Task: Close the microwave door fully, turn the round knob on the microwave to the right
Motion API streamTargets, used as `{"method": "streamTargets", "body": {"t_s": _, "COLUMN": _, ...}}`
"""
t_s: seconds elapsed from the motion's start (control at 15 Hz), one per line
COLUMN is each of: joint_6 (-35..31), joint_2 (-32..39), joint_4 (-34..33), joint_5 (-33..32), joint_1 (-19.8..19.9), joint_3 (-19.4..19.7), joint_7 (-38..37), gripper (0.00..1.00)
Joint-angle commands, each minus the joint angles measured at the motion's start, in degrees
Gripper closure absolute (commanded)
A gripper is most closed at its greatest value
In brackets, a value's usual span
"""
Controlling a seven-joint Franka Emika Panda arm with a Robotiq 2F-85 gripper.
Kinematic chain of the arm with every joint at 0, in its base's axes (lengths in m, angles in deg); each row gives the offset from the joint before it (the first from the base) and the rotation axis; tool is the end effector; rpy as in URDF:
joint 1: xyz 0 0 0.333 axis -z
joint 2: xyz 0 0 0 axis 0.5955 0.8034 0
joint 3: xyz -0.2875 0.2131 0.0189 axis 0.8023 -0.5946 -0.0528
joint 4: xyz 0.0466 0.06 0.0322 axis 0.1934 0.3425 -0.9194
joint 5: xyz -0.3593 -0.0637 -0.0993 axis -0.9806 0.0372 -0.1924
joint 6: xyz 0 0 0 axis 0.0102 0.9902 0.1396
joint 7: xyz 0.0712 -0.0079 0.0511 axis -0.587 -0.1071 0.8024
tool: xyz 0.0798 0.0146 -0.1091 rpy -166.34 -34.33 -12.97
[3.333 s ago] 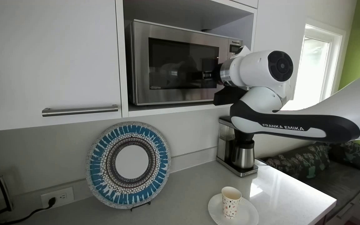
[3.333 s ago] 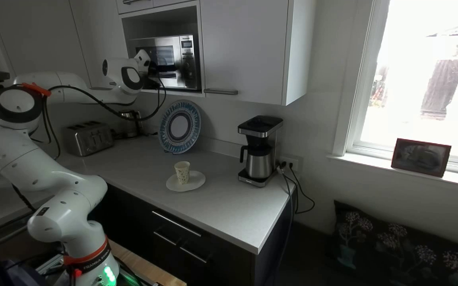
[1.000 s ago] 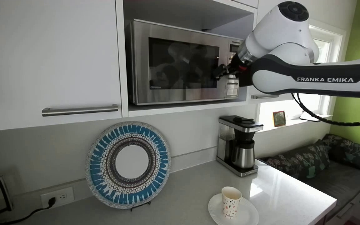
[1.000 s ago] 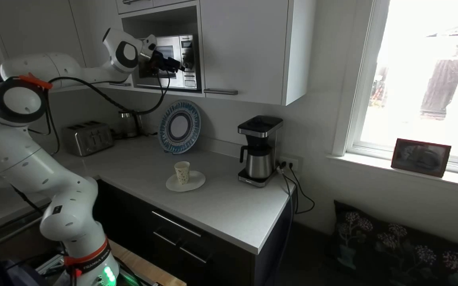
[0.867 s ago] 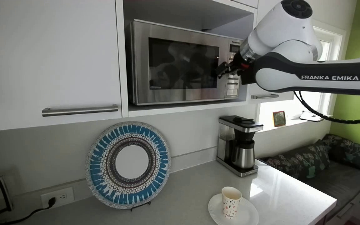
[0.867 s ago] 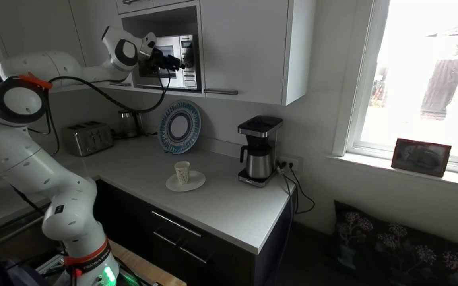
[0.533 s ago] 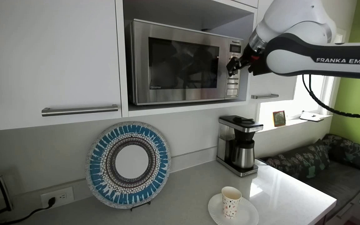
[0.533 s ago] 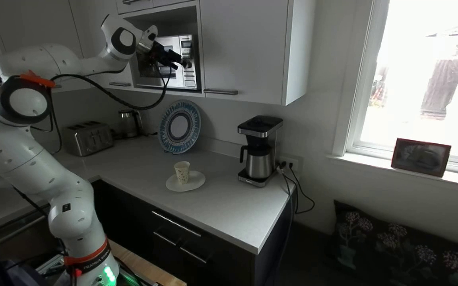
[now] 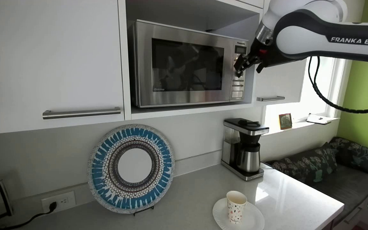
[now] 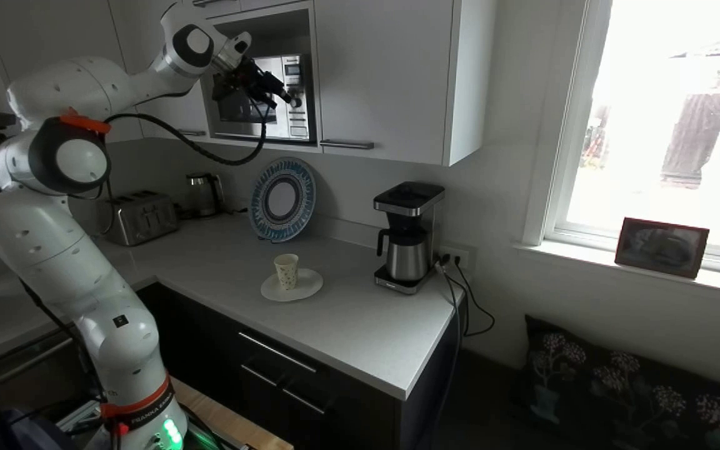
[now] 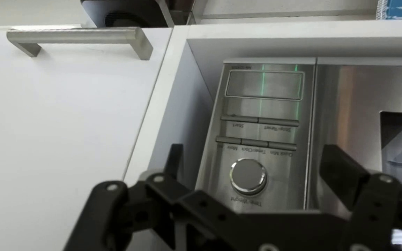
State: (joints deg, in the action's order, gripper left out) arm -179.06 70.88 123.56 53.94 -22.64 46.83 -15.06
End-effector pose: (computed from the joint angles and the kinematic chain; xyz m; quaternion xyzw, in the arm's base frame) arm 0.4600 0.0598 0.8631 0.8974 -0.0921 0.3996 0.1630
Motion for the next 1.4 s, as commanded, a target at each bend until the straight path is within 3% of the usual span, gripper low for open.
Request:
{"method": "streamTargets", "body": {"t_s": 0.0, "joint_6": 0.9, "joint_2": 1.6, "joint_4": -1.7, "joint_5": -1.8, "joint_1": -5.4, "joint_3": 3.8, "joint_7": 0.0, "gripper": 0.00}}
{"method": "streamTargets", "body": {"t_s": 0.93, "joint_6": 2.3, "joint_2": 5.9, "joint_4": -6.1, "joint_5": -3.4, "joint_1": -10.4, "joint_3": 9.0, "joint_7": 9.1, "gripper": 0.00}}
{"method": "streamTargets", "body": {"t_s": 1.33, "joint_6": 2.9, "joint_2": 8.0, "joint_4": -8.3, "joint_5": -5.0, "joint_1": -12.0, "joint_3": 9.4, "joint_7": 12.3, "gripper": 0.02}}
